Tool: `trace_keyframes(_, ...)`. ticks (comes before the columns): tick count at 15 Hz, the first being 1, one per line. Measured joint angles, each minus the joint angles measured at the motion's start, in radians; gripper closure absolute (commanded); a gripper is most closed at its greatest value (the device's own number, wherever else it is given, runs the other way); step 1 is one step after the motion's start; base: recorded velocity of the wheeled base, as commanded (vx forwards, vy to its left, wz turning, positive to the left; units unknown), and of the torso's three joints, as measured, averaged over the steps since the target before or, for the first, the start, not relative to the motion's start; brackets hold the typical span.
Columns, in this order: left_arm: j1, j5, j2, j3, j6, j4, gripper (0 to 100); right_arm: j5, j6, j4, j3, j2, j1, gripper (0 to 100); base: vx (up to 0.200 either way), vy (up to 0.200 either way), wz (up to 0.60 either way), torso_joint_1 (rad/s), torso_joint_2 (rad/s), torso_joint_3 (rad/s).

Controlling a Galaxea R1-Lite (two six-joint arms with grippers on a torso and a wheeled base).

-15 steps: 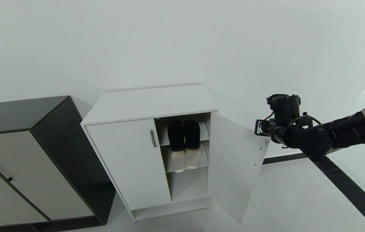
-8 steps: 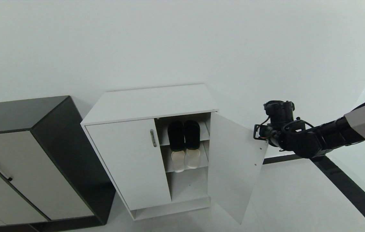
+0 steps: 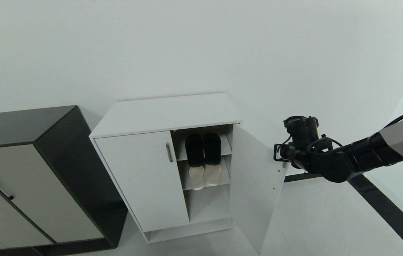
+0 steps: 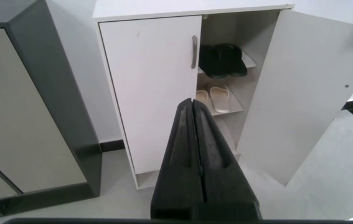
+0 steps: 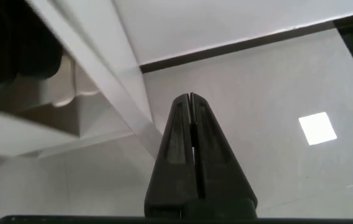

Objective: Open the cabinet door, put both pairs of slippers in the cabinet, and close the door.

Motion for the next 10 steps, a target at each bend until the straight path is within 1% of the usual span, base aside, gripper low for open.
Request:
trace_keyframes(2,0.0,0.0,0.0,0.0,0.0,0.0,100,-0.001,0.0,-0.001,0.037,-0.032,0.04,100,0.0,0.0,0.0,0.0,0.0,0.0)
trace_keyframes(6,-0.001,0.0,0.0,0.0,0.0,0.0,100,0.005,0.003,0.0,0.15,-0.123,0.187,100,0.0,0.0,0.0,0.0,0.0,0.0)
trace_keyframes(7,0.0,0.0,0.0,0.0,0.0,0.0,100,0.006,0.003,0.0,0.166,-0.138,0.209,100,0.0,0.0,0.0,0.0,0.0,0.0)
trace_keyframes(8,0.0,0.0,0.0,0.0,0.0,0.0,100,0.008,0.003,-0.001,0.175,-0.15,0.222,100,0.0,0.0,0.0,0.0,0.0,0.0)
trace_keyframes(10,0.0,0.0,0.0,0.0,0.0,0.0,100,0.017,0.003,-0.001,0.182,-0.154,0.214,100,0.0,0.0,0.0,0.0,0.0,0.0)
